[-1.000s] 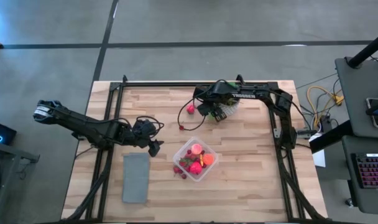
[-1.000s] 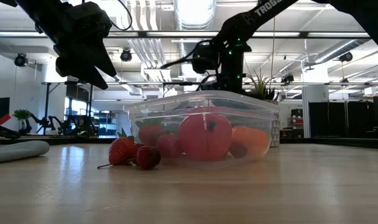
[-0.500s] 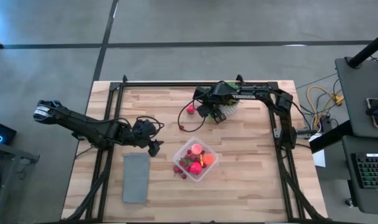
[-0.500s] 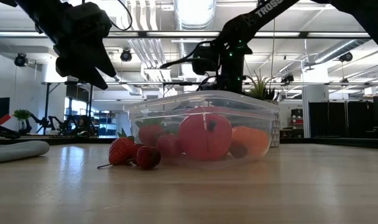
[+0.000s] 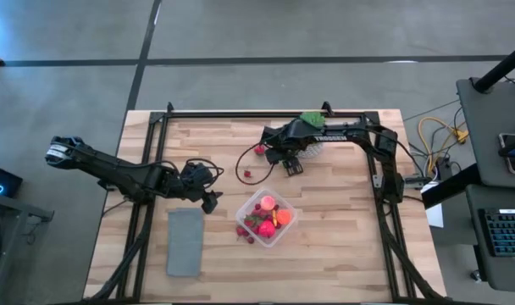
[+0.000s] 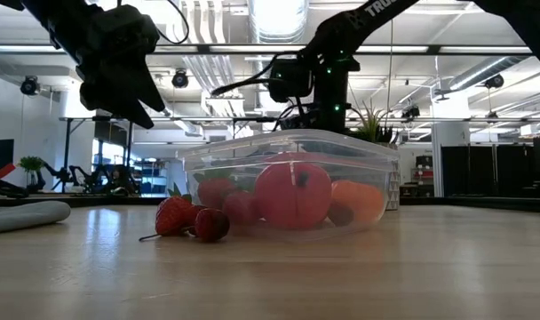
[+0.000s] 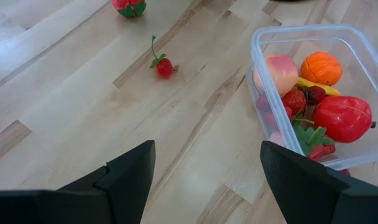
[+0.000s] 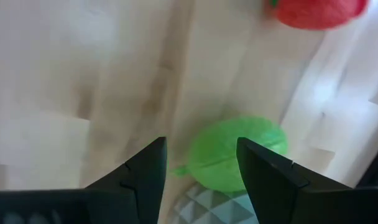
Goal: Pick and placing Produce into tupperware
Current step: Put the green lime into the transparent bin
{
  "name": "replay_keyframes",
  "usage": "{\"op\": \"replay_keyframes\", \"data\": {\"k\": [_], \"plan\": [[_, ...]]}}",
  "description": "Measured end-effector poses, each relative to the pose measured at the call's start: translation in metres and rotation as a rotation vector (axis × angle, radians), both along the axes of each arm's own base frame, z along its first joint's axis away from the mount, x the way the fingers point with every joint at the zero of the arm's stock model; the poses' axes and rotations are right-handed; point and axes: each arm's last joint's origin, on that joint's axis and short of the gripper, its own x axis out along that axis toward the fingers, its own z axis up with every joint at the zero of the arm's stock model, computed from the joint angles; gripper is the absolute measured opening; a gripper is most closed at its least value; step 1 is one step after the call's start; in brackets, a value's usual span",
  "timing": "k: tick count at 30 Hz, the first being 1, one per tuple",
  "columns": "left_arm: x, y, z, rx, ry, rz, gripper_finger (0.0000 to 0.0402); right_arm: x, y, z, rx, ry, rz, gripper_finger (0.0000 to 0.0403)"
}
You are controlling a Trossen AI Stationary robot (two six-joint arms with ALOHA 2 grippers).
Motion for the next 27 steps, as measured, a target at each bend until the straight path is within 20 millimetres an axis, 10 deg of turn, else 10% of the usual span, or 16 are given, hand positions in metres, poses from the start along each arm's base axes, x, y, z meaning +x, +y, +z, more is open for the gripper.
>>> {"op": "replay_keyframes", "data": {"k": [8, 14, 21, 27], "plan": [[0.0, 0.0, 0.0, 0.001, -0.003, 0.001, 0.0276, 0.01, 0.026, 0.013, -0.212, -0.01, -0.082, 0.0187], [0.0, 0.001, 0.001, 0.021, -0.009, 0.02, 0.0276, 0.017, 0.003, 0.047, -0.357, -0.141, -0.322, 0.0178], [0.001, 0.001, 0.001, 0.022, -0.014, 0.022, 0.0276, 0.005, -0.038, 0.064, -0.215, -0.191, -0.57, 0.0082], [0.001, 0.001, 0.001, 0.027, -0.017, 0.026, 0.0276, 0.003, -0.033, 0.061, -0.111, -0.136, -0.476, 0.0014]]}}
